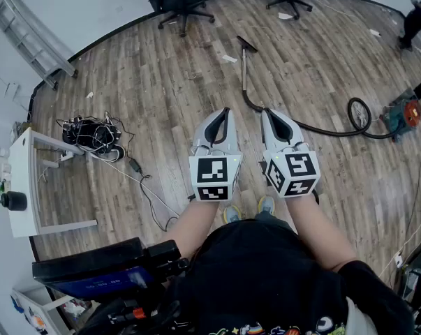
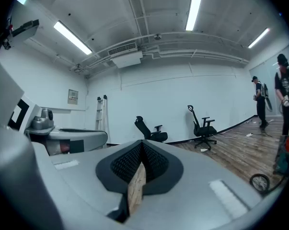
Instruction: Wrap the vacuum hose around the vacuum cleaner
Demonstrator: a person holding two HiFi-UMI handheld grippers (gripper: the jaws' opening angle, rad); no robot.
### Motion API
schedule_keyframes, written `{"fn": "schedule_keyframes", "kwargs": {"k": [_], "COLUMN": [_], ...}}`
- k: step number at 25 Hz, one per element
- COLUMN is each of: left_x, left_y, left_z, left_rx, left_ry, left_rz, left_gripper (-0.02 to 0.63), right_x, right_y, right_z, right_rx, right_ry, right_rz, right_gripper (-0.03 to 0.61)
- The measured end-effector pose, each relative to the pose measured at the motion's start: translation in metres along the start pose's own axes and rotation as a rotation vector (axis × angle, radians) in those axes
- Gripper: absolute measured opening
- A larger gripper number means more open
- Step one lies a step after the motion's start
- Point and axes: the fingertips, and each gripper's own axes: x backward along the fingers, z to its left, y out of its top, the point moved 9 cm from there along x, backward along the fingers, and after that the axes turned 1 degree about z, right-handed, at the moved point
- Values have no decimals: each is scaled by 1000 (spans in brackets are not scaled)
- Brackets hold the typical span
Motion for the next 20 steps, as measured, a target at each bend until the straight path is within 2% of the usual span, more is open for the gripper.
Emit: {"fn": "schedule_keyframes", "kwargs": {"k": [15,20], "left_x": [11,-5], "left_y": [-4,-7], "left_z": [24,31], "left_rx": [11,16], "left_ry": [-43,-51], "left_rz": [2,10], "left_gripper": [1,1], "right_x": [-8,-23], "right_y": [-8,-12], "right_z": [23,11], "right_rx": [-7,-21], "right_ry": [13,5], "right_rz": [-18,-21], "right_gripper": [18,20]}}
